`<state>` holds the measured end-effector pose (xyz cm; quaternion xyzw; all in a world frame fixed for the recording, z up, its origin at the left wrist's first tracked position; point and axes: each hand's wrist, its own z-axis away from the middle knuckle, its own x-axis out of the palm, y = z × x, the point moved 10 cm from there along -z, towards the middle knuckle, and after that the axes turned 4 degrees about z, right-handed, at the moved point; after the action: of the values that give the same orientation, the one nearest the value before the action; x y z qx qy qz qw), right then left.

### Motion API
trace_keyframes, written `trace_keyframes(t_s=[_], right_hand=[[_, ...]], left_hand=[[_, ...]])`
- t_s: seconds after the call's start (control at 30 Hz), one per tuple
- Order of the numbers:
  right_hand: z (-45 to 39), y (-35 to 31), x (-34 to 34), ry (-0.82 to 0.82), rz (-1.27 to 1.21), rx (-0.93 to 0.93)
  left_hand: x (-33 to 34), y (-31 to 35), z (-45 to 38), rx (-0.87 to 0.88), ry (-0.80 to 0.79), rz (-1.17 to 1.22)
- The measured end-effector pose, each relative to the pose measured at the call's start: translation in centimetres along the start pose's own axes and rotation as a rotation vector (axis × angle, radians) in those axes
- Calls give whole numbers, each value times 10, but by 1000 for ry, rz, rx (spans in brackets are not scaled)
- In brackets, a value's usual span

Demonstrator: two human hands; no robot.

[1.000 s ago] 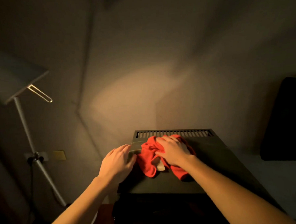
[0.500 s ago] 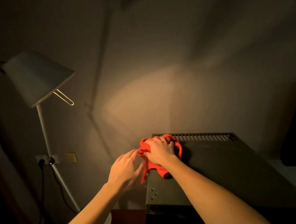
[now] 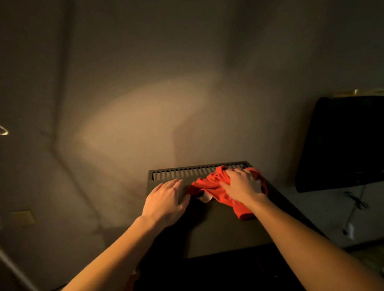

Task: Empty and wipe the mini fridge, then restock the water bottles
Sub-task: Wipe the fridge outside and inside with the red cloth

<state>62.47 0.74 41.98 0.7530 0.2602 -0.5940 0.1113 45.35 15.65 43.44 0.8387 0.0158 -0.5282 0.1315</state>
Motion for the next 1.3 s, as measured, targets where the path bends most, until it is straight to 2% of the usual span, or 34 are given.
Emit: trace_keyframes(t_s=[0.17,0.3,0.4,0.6,0.73,0.9,1.3], right_hand=[[4,-17,11,-41,16,-150],[9,-33,7,-65,-46,-371],[2,-17,0,-68,-111,-481],[-34,55,2,-95,-142,-453],[-4,72,-4,-80,-184,-586],[30,70,-12,-38,-192,-713],[8,41,-10,-72,-202,-667]], left_hand=[[22,32,-9,-32,-22,-6],[26,46,-21,-92,2,-34],[26,66,-27,-109,32,-47],[48,106,-32,-149,40,-74],[58,129,-32,-160,61,-81],[55,140,-19,-201,82,-98],[38,141,2,-241,85,-140]])
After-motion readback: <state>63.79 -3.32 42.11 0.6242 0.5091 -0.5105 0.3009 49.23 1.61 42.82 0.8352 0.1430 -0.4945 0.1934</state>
